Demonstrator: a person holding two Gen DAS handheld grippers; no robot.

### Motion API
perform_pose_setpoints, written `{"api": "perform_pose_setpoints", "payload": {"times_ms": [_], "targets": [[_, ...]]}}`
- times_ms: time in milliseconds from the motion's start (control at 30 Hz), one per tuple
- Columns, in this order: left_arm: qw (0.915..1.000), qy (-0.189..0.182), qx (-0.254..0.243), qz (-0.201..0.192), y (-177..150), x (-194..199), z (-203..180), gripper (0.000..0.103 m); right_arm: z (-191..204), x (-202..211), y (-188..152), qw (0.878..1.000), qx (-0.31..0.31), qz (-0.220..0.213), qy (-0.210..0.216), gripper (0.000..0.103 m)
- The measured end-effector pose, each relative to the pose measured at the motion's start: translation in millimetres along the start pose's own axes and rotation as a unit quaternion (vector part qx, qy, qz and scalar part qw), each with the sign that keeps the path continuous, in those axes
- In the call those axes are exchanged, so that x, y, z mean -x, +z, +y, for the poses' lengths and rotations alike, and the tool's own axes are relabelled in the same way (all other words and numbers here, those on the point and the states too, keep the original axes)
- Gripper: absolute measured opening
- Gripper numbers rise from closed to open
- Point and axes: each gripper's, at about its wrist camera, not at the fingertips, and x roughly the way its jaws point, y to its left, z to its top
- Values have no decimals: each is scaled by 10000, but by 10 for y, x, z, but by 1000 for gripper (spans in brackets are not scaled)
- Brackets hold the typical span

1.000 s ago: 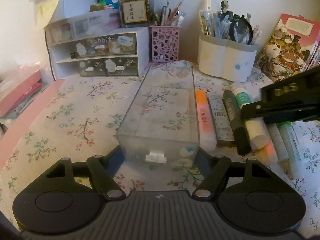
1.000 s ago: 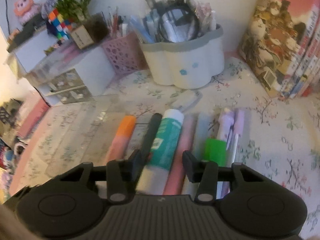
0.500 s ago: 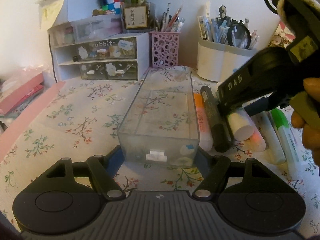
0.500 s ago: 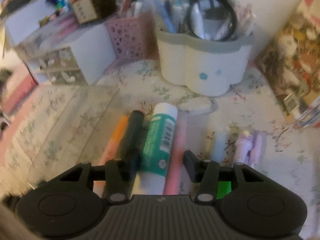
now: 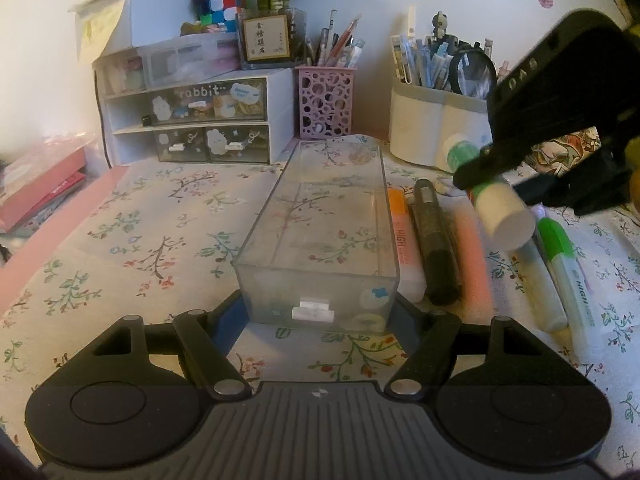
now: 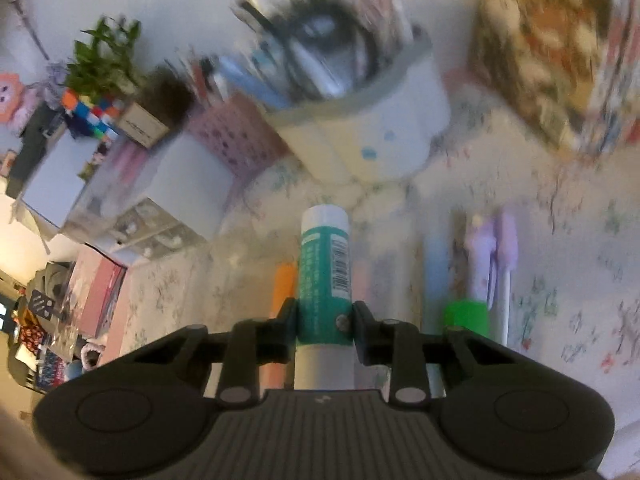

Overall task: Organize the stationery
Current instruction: 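Lower the glue stick into the clear plastic box and open the right gripper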

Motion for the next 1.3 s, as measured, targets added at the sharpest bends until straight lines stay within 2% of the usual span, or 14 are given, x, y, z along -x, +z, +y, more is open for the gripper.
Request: {"api": "perform_pose_setpoints", "payload": {"times_ms": [67,133,233,367,467,633,733,867,1000,1067,1133,1200,1300], "targets": [[10000,-8,-4,-8,1,0,6,72,49,-63,-1,9997,164,96,-138,9],[10000,-23,1,17,4,1,13,72,-6,-111,-32,9997,58,154,-174,9],[10000,23,9,8,4,5,-10,72,-58,-37,-46,9997,-169,151,76,9],[10000,28,9,20,10,2,-26,72,154,122,-30,9997,97,10,220,9],[10000,13,7,25,7,1,-15,72,317,126,2,9988,196,125,437,9],[10000,22,4,42,11,0,-16,72,683,-102,46,9953,436,587,638,9],[10000,3,-6,58,11,1,-8,72,864,-298,57,9944,620,768,365,9],[10000,-25,3,80,18,3,8,72,962,-514,-25,9892,788,1232,113,10],[9999,-80,-72,82,14,8,12,72,900,-486,-89,9863,800,1383,404,12],[9999,-117,-80,85,3,4,-14,72,839,-422,-67,9855,892,1337,544,12],[9998,-136,-79,77,1,-5,-4,72,761,-303,17,9888,855,1043,638,13],[9998,-154,-71,74,1,-15,7,72,643,-178,98,9912,978,704,550,14],[9999,-154,-50,59,-7,-14,10,72,370,-141,181,9950,722,613,303,14]]}}
